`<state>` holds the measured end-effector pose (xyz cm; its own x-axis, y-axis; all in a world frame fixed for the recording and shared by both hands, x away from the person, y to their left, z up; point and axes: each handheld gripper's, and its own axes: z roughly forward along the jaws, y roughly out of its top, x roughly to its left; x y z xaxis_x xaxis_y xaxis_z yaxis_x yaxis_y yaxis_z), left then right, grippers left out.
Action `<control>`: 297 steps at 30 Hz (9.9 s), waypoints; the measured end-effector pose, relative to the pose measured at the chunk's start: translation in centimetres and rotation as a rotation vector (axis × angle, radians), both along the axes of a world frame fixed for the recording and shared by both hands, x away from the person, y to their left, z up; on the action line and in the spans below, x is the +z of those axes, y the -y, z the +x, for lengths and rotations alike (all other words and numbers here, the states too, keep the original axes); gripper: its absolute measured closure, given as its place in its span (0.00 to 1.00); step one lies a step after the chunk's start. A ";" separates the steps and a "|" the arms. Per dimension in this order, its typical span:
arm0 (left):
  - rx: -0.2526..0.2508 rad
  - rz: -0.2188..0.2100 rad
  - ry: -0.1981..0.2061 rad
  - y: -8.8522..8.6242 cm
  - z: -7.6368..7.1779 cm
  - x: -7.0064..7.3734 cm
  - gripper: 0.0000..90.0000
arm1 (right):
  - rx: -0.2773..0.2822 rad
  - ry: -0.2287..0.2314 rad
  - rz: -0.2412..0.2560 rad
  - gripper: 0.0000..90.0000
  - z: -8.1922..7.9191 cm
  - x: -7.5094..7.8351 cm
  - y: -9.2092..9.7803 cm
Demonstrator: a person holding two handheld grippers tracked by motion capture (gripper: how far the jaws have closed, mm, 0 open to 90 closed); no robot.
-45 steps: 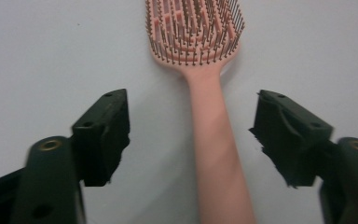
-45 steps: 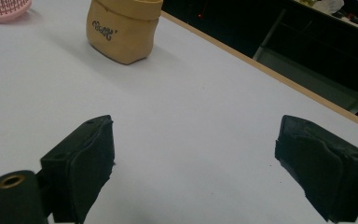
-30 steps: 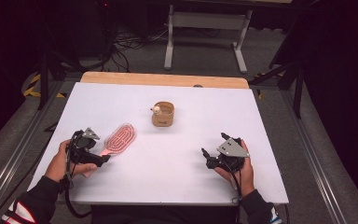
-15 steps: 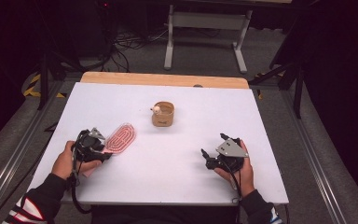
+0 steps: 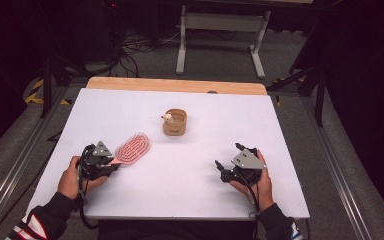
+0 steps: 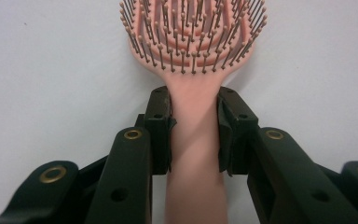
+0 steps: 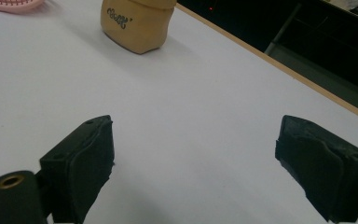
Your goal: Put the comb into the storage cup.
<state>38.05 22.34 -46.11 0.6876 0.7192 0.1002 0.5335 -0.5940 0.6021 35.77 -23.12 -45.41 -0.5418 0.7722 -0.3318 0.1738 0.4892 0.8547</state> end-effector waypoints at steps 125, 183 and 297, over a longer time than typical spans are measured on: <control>-0.291 -0.227 0.382 11.1 -3.3 -0.2 0.35 | 0.372 -0.088 0.533 0.70 -1.3 5.0 -9.4; -0.174 -0.319 0.427 -2.2 -5.9 0.2 0.07 | 0.204 0.169 0.520 0.70 -0.4 9.6 -4.2; -0.186 -0.324 0.412 -1.8 -5.6 0.0 0.07 | 0.063 0.079 0.438 0.70 10.2 5.9 -12.1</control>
<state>32.49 24.16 -46.12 0.7570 0.6278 0.1815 0.1188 -0.4053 0.9064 45.99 -11.06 -39.55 -0.5786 0.8152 -0.0235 0.0807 0.0859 0.9930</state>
